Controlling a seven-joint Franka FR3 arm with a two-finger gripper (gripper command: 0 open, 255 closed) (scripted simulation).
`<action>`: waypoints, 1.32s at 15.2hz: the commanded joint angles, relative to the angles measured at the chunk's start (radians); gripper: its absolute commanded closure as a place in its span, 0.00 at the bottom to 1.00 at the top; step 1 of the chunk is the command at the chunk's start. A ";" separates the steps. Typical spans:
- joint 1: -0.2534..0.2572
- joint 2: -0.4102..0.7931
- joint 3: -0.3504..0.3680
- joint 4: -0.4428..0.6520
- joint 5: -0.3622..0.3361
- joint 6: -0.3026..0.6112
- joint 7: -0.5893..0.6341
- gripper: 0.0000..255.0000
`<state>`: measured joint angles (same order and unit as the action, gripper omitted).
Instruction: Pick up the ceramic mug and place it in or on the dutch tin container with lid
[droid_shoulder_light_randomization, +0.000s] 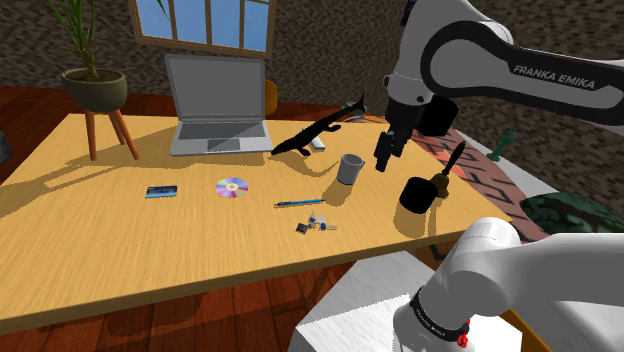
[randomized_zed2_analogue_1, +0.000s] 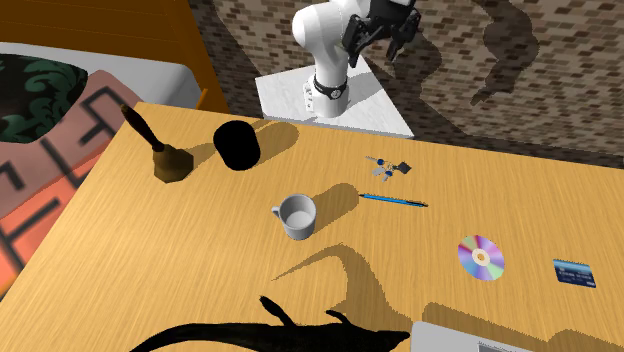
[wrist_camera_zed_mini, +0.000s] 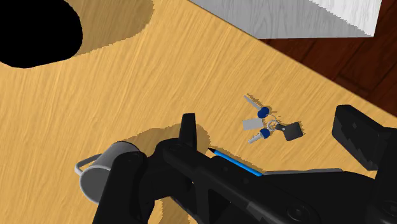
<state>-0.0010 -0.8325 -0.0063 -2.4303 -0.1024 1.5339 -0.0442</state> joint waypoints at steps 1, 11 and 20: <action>0.000 0.000 0.000 0.000 0.000 0.000 0.000 0.00; -0.046 0.279 -0.143 0.012 -0.079 0.294 -0.112 0.00; -0.066 0.599 -0.255 0.140 -0.068 0.509 -0.227 0.00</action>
<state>-0.0664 -0.2680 -0.2523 -2.3090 -0.1759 2.0242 -0.2590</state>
